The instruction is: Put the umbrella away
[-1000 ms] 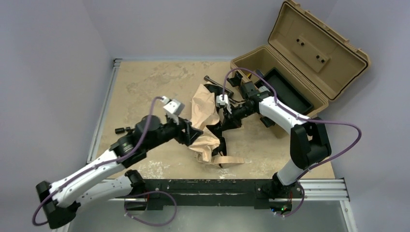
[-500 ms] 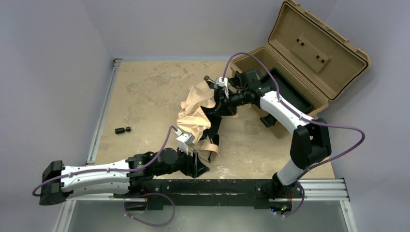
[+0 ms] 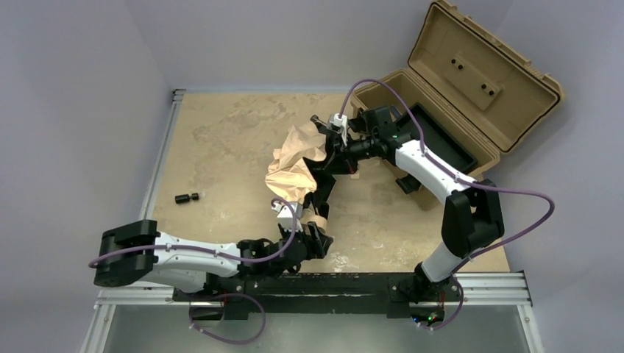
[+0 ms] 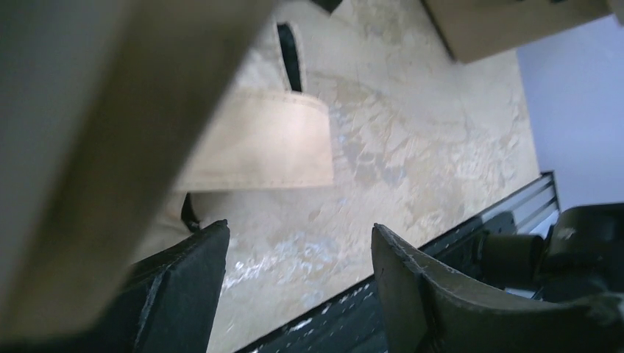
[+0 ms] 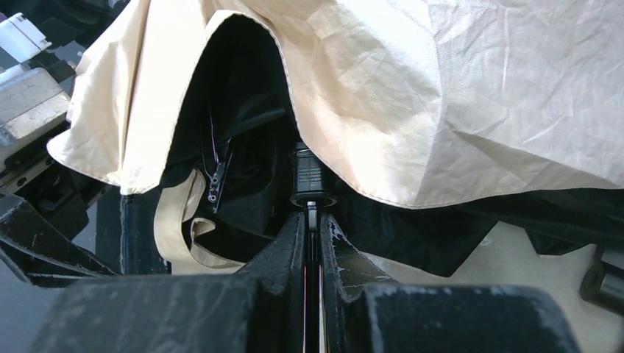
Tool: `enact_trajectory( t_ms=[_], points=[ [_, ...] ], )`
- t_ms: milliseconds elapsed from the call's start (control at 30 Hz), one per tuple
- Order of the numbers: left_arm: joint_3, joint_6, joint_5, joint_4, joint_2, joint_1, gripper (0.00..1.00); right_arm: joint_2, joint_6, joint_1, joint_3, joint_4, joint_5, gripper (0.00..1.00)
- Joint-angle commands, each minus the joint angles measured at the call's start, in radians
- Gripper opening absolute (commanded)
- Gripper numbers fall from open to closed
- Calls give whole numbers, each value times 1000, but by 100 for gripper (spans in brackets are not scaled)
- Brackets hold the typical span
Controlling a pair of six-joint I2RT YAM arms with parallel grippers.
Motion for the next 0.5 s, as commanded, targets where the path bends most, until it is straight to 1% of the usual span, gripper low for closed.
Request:
enact_trajectory(
  t_ms=[0,33,100,200,267,333,400,467],
  points=[
    [-19,-7,-131,313,73,-10,68,-61,47,1,-11,83,-68,0],
    [-16,16,-117,355,92,-9,68,-62,50,1,-14,85,-69,0],
    [6,24,-112,375,136,-10,68,-67,56,1,-18,94,-74,0],
    [25,-14,-166,318,175,-10,65,-74,70,1,-23,109,-91,0],
    [26,-63,-214,271,189,-10,62,-80,78,1,-24,116,-98,0],
    [27,-82,-254,244,198,-9,58,-86,84,1,-28,122,-103,0],
    [25,-73,-269,255,203,-7,56,-92,95,2,-34,133,-110,0],
    [19,-14,-250,313,208,0,52,-93,103,0,-37,140,-118,0]
  ],
)
